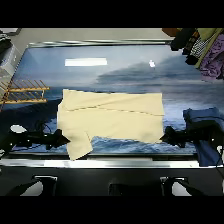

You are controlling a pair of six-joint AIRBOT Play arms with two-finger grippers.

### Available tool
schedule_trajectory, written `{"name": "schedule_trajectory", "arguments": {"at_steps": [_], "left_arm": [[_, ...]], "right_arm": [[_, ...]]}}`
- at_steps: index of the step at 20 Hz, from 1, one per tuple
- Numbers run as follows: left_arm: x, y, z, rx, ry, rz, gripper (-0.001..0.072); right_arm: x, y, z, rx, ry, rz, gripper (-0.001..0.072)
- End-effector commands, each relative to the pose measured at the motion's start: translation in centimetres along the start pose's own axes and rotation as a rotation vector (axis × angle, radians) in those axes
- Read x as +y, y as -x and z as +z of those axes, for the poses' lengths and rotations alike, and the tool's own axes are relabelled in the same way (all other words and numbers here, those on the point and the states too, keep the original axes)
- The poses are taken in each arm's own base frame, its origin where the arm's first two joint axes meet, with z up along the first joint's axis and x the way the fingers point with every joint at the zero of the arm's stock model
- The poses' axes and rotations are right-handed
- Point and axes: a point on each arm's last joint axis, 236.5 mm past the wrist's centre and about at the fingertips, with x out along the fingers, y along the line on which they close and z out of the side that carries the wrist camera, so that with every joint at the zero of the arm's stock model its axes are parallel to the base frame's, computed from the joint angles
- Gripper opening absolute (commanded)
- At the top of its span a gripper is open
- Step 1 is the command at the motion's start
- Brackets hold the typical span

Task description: Fold the clothes and pants, and hang the long-sleeved shirts on hangers.

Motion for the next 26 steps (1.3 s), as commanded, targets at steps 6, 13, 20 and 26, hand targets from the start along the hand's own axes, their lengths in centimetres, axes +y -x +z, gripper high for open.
{"name": "schedule_trajectory", "arguments": {"at_steps": [6,13,20,26], "left_arm": [[-5.0,7.6,-1.2,-0.215,-0.039,0.021,0.0012],[-10.8,9.8,5.7,-0.344,-0.121,-0.009,0.0012],[-14.0,5.9,15.7,-0.293,-0.14,0.009,0.0012],[-15.8,4.0,23.0,-0.259,-0.172,0.006,0.0012]], "right_arm": [[2.4,5.2,-4.6,0.005,0.053,-0.026,0.0026],[6.8,10.1,5.7,-0.355,0.193,0.034,0.0025],[5.6,7.5,13.4,-0.379,0.126,0.046,0.0026],[8.7,4.1,18.6,-0.453,0.201,0.017,0.0026]]}}
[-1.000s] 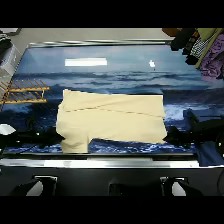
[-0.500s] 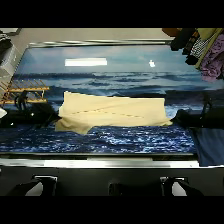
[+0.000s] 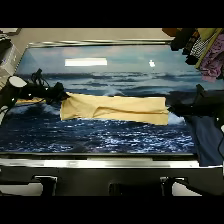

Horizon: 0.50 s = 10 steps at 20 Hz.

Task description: Fold the clothes and pants, and hang the long-sleeved shirts on hangers.

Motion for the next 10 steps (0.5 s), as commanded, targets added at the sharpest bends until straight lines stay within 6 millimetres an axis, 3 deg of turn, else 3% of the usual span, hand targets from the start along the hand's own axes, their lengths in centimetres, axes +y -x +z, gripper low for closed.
{"name": "schedule_trajectory", "arguments": {"at_steps": [1,3,5,9,10], "left_arm": [[0.2,-2.9,3.0,0.046,-0.015,0.0,0.0013],[0.9,-4.2,3.9,0.063,-0.018,0.008,0.0012],[1.9,-5.6,4.5,0.078,-0.013,0.024,0.0013],[4.4,-8.2,3.7,0.133,0.003,0.072,0.0014],[4.7,-8.3,3.6,0.135,-0.002,0.084,0.005]], "right_arm": [[1.5,-2.9,3.5,-0.067,0.04,-0.016,0.0026],[1.8,-3.7,5.7,-0.092,0.02,-0.029,0.0026],[1.5,-4.5,6.5,-0.074,-0.009,-0.036,0.0026],[0.6,-6.3,4.9,0.014,-0.037,-0.043,0.0034],[0.5,-6.5,4.3,0.041,-0.039,-0.044,0.0121]]}}
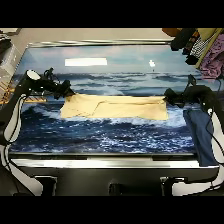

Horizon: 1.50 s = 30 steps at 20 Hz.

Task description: Fold the clothes and pants, and hang the long-sleeved shirts on hangers.

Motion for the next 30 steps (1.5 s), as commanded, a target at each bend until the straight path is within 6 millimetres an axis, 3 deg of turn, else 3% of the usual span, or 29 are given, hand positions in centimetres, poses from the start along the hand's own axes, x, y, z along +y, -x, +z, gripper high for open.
{"name": "schedule_trajectory", "arguments": {"at_steps": [1,2,3,5,6,8,10,11,12,14,18,22,24,25,26,27,28,30], "left_arm": [[1.4,-1.3,0.0,0.024,-0.006,0.039,0.0188],[1.1,-0.7,0.1,0.025,-0.013,0.036,0.0381],[0.7,0.0,0.3,0.023,-0.024,0.035,0.0525],[0.0,2.3,0.8,0.0,-0.072,0.064,0.054],[-0.1,3.9,1.1,-0.015,-0.099,0.109,0.054],[-0.8,7.2,1.4,-0.056,-0.168,0.197,0.054],[-1.4,10.5,1.7,-0.116,-0.214,0.291,0.0545],[-1.8,11.8,1.6,-0.138,-0.235,0.327,0.058],[-2.3,12.9,1.2,-0.154,-0.248,0.35,0.0687],[-3.1,14.5,0.3,-0.17,-0.274,0.388,0.072],[-3.7,15.3,-1.0,-0.153,-0.275,0.409,0.072],[-3.9,15.0,-1.6,-0.131,-0.28,0.411,0.072],[-4.2,14.8,-1.8,-0.129,-0.286,0.41,0.072],[-4.3,14.7,-1.8,-0.127,-0.289,0.409,0.072],[-4.4,14.5,-1.9,-0.124,-0.294,0.408,0.072],[-4.8,14.1,-2.2,-0.115,-0.301,0.398,0.072],[-5.1,13.5,-2.5,-0.099,-0.305,0.384,0.062],[-5.3,11.4,-3.1,-0.056,-0.3,0.353,0.0051]], "right_arm": [[-0.4,-0.7,-1.5,0.084,-0.019,-0.007,0.024],[-0.5,0.0,-1.9,0.121,-0.026,-0.007,0.034],[-0.5,1.3,-1.9,0.157,-0.038,-0.007,0.0391],[-1.6,4.7,-0.6,0.186,-0.113,-0.007,0.0552],[-2.8,6.2,0.4,0.176,-0.147,-0.004,0.0556],[-4.8,7.4,1.9,0.145,-0.251,0.042,0.0606],[-5.1,6.1,1.3,0.202,-0.318,0.119,0.0684],[-4.8,5.0,0.3,0.253,-0.311,0.158,0.0693],[-4.2,3.9,-0.6,0.304,-0.31,0.197,0.0694],[-3.8,2.0,-2.0,0.367,-0.304,0.219,0.0694],[-3.6,-1.0,-2.2,0.351,-0.27,0.197,0.0679],[-2.8,-3.7,-3.8,0.385,-0.234,0.166,0.0657],[-1.7,-4.6,-4.1,0.381,-0.194,0.16,0.0393],[-1.1,-4.6,-4.2,0.38,-0.179,0.162,0.0145],[-0.8,-4.3,-3.9,0.371,-0.169,0.167,0.0031],[-0.4,-3.4,-3.3,0.349,-0.153,0.169,0.0026],[0.0,-2.1,-2.3,0.315,-0.136,0.171,0.0025],[1.6,1.3,-0.5,0.253,-0.086,0.173,0.0025]]}}
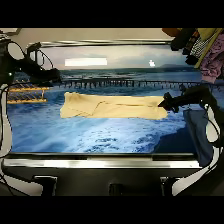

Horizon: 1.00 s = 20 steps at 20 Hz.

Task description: Fold the clothes and pants, and hang the long-sleeved shirts on hangers.

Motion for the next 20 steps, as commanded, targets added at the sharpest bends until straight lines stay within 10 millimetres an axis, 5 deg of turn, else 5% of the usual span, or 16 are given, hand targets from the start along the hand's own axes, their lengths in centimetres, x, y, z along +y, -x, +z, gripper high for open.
{"name": "schedule_trajectory", "arguments": {"at_steps": [1,4,10,15,20], "left_arm": [[-2.6,-2.8,-0.6,0.037,0.015,-0.069,0.0015],[-8.5,-8.5,-0.3,-0.004,0.126,-0.189,0.0014],[-27.1,-18.0,-6.1,0.052,0.288,-0.515,0.0013],[-37.3,-20.8,-11.8,0.111,0.466,-0.682,0.0013],[-43.0,-21.9,-16.6,0.216,0.549,-0.765,0.0013]], "right_arm": [[4.0,5.1,0.3,-0.086,0.086,-0.001,0.0026],[7.4,10.7,-0.6,-0.146,0.148,-0.043,0.0026],[13.2,19.1,-3.8,-0.237,0.203,-0.051,0.0027],[15.2,22.0,-6.9,-0.258,0.224,-0.046,0.0027],[16.2,22.2,-7.5,-0.254,0.218,-0.01,0.0027]]}}
